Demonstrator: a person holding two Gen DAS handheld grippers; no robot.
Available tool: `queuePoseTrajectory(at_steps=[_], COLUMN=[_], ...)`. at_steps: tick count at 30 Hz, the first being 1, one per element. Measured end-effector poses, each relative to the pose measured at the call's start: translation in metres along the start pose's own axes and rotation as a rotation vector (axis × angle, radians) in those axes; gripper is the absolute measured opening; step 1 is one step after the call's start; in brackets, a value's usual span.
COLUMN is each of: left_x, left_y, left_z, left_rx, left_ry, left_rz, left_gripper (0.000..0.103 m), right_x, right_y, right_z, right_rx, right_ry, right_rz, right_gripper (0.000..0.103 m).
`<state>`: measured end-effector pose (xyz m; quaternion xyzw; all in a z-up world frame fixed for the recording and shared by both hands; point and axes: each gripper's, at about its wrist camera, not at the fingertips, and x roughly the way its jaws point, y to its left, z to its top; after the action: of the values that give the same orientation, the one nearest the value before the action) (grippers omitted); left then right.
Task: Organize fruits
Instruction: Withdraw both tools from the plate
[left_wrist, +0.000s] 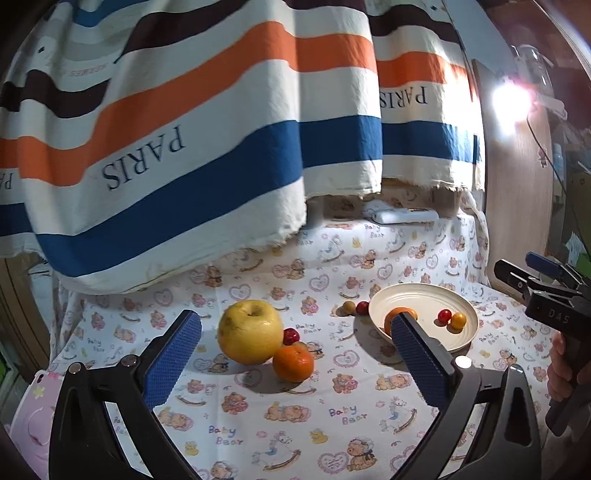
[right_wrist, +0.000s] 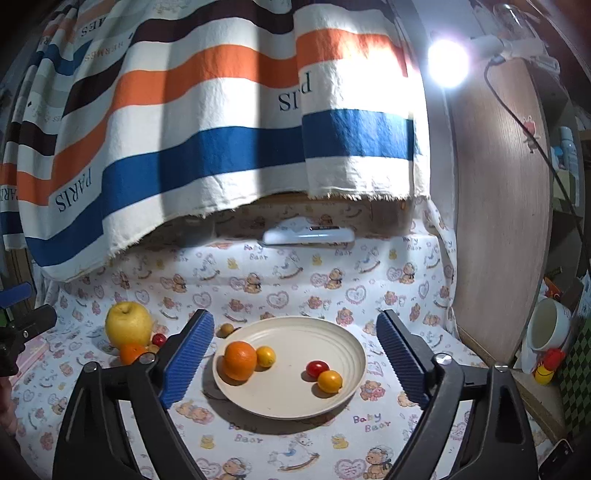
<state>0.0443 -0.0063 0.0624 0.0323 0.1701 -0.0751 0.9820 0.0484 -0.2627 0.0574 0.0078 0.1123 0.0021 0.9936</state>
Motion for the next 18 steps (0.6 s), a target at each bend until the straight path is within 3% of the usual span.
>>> queuePoseTrajectory(at_steps=[2, 5, 9, 13, 18], left_x=[-0.004, -0.008, -0.004, 0.001, 0.009], left_y=[0.004, 0.011, 0.028, 0.059, 0.094], left_z=[0.002, 0.004, 0.009, 0.014, 0.010], left_rx=[-0.002, 0.019, 0.038, -0.033, -0.117], left_ry=[-0.007, -0.034, -0.004, 0.011, 0.028], left_rz=[-0.007, 0.021, -0.009, 0.003, 0.040], left_gripper=[0.102, 0.102, 0.102, 0.102, 0.102], right_x=[-0.006, -0.012, -0.018, -0.019, 0.004], right_y=[0.006, 0.017, 0.037, 0.056, 0.083], right_z=[0.004, 0.010, 0.021, 0.026, 0.027], right_rx=[-0.006, -0.029, -0.069, -0.089, -0.096], right_ry=[-0.016, -0.041, -0.050, -0.046, 0.047], right_rz=[0.007, 0.015, 0.058, 0.102, 0.197], right_gripper=[0.102, 0.102, 0.102, 0.102, 0.102])
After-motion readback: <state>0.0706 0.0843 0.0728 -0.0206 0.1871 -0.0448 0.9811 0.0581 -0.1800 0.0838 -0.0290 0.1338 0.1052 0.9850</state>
